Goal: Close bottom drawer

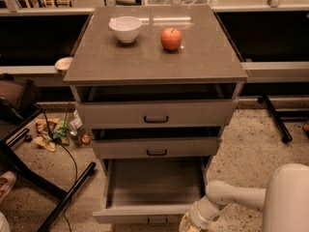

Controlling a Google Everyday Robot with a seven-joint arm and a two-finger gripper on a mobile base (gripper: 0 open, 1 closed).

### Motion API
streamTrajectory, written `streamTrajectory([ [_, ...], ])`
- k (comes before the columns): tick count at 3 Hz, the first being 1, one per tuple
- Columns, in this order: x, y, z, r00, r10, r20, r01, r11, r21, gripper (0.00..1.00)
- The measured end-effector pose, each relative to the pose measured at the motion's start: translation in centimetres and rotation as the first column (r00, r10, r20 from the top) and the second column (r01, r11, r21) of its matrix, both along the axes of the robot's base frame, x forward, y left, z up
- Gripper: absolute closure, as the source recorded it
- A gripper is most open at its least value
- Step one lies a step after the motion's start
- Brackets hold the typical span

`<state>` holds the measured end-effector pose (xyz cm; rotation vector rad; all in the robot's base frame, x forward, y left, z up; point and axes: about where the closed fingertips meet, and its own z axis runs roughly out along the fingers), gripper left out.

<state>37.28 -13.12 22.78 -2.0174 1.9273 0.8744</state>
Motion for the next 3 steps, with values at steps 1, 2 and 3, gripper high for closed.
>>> streamTrajectory([
  [1,0.7,-1.0,-4.0,0.9981,0.011,0.061,-0.010,1.000,-0.026,1.00],
  [2,2.1,-1.8,-6.0,0.9936,0.014,0.112,-0.011,0.999,-0.030,1.00],
  [3,3.9,-2.1,-6.9,0.9855,0.003,0.170,0.002,1.000,-0.028,1.00],
])
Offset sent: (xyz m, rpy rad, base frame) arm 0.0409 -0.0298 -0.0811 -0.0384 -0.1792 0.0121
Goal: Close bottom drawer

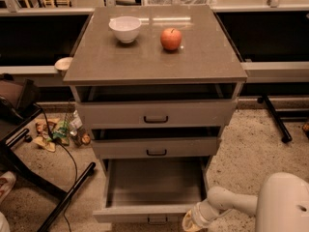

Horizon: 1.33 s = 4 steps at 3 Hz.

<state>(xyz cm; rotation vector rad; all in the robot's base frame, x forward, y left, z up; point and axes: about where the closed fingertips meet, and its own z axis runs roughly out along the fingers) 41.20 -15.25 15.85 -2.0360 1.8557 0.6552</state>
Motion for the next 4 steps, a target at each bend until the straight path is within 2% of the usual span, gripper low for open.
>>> streamTrajectory([
  [1,0.08,-0.01,-0.01,1.0000,0.000,0.002,0.000,1.000,0.000,0.81],
  [4,0.08,-0.01,-0.01,1.0000,0.000,0.002,0.000,1.000,0.000,0.11],
])
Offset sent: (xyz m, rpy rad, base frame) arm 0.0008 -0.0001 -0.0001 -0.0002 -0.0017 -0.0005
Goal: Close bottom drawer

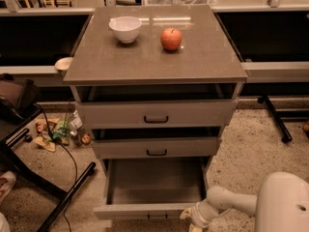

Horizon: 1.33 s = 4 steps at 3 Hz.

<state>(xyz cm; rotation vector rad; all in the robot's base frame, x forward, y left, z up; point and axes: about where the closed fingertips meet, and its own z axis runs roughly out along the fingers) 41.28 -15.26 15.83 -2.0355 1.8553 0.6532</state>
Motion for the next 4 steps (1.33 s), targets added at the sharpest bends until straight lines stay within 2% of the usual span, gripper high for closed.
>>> streamTrajectory([
  [1,0.0,0.0,0.0,1.0000,0.000,0.000,0.000,1.000,0.000,0.00],
  [2,-0.3,0.0,0.2,1.0000,0.006,0.004,-0.006,1.000,0.018,0.00],
  [3,-0.9,0.1,1.6,0.9976,0.032,0.061,-0.034,0.999,0.030,0.00],
  [4,-1.7,0.0,2.7,0.9939,0.037,0.104,-0.042,0.998,0.045,0.18],
])
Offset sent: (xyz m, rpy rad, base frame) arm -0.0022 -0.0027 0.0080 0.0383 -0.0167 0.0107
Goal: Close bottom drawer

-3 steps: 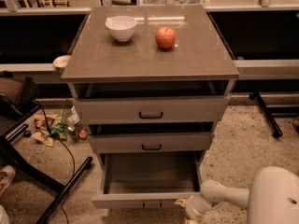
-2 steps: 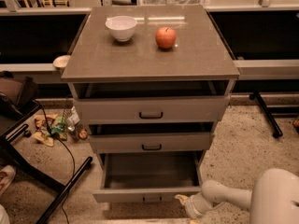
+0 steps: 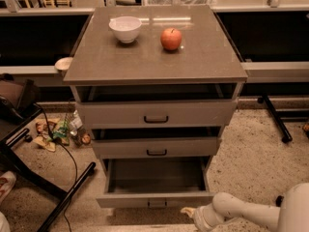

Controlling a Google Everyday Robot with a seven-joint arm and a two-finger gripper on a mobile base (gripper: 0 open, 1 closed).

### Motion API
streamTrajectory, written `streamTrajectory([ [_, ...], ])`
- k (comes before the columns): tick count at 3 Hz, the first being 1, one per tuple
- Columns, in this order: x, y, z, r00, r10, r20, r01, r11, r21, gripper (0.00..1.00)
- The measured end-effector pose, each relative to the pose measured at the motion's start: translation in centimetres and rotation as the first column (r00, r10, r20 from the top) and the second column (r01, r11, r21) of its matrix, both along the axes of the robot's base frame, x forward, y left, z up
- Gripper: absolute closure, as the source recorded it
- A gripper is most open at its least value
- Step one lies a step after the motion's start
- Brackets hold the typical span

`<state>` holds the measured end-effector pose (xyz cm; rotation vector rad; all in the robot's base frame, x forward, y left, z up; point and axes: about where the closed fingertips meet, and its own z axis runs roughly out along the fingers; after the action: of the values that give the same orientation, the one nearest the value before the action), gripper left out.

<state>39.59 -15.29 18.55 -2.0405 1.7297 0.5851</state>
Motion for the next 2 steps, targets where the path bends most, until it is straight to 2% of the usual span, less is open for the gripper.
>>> streamTrajectory([
  [2,-0.58,-0.26,1.06,0.9994,0.000,0.036,-0.001,1.000,0.021,0.66],
])
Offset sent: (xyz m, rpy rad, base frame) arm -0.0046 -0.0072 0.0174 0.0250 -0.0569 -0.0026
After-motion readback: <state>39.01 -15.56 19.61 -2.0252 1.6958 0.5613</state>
